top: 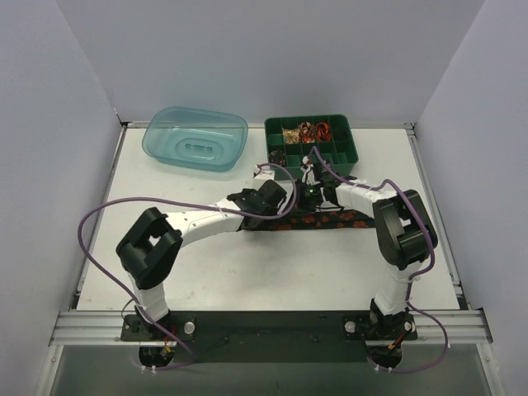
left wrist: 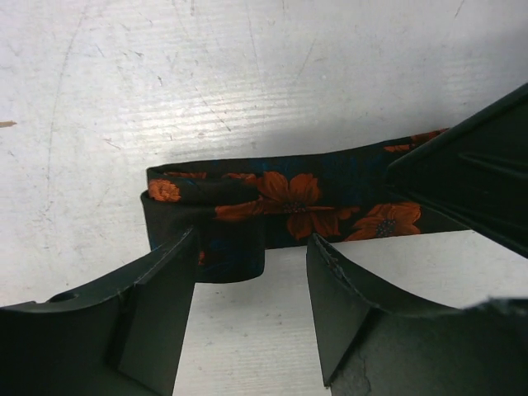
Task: Roll the ties
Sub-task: Roll the tie at the center of the board.
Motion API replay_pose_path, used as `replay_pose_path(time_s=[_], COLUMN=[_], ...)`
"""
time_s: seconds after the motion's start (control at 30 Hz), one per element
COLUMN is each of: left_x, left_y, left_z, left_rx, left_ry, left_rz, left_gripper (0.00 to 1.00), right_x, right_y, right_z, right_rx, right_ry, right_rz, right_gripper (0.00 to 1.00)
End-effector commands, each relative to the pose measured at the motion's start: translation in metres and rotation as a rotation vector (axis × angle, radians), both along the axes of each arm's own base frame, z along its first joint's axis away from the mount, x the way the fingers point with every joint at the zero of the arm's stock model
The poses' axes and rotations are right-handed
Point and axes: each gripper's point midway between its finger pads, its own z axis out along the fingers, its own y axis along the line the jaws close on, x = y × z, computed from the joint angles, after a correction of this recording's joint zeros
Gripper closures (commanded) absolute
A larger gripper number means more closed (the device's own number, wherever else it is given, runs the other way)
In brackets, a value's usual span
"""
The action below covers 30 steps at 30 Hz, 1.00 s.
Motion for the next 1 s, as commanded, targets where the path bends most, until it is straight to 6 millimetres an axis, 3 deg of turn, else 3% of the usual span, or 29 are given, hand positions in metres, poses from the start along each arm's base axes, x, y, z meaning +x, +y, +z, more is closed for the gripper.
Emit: replay_pose_path(time_s=[0.0, 0.23, 0.27, 0.3, 0.33, 0.4, 0.43, 0.47, 0.7, 0.97], left_x=[0.014, 0.021, 0.019, 0.017, 0.021, 0.015, 0.022, 0.018, 0.018, 0.016], left_y=[-0.002, 0.019, 0.027, 0.027, 0.035, 0.039, 0.045, 0.049, 0.051, 0.049], left_z=[0.041, 0.059, 0.050, 0.054, 0.052, 0.044, 0.044, 0.034, 0.019, 0.001], left_rx=[-0.161, -0.335, -0.338, -0.371, -0.386, -0.423, -0.452, -0.467, -0.691, -0.743], left_ry=[-0.067, -0.078, -0.058, -0.055, -0.057, -0.022, -0.029, -0.002, 0.057, 0.089], left_rz=[0.012, 0.035, 0.042, 0.033, 0.048, 0.031, 0.050, 0.057, 0.025, 0.025], left_gripper=[0.36, 0.35, 0.34, 0.33, 0.25, 0.20, 0.16, 0.15, 0.13, 0.13], right_x=[0.000, -0.007, -0.010, -0.007, -0.009, -0.010, -0.012, -0.012, -0.011, -0.006], right_y=[0.011, 0.031, 0.036, 0.041, 0.042, 0.050, 0.052, 0.056, 0.069, 0.074], right_z=[0.026, 0.037, 0.038, 0.042, 0.041, 0.044, 0.041, 0.040, 0.033, 0.018], right_rx=[0.019, -0.016, -0.023, -0.022, -0.030, -0.033, -0.042, -0.049, -0.058, -0.080], right_ry=[-0.064, -0.097, -0.104, -0.117, -0.110, -0.124, -0.117, -0.124, -0.113, -0.087], right_rz=[0.045, 0.106, 0.121, 0.128, 0.134, 0.151, 0.157, 0.163, 0.188, 0.196], right_gripper=[1.00, 1.00, 1.00, 1.00, 1.00, 1.00, 1.00, 1.00, 1.00, 1.00])
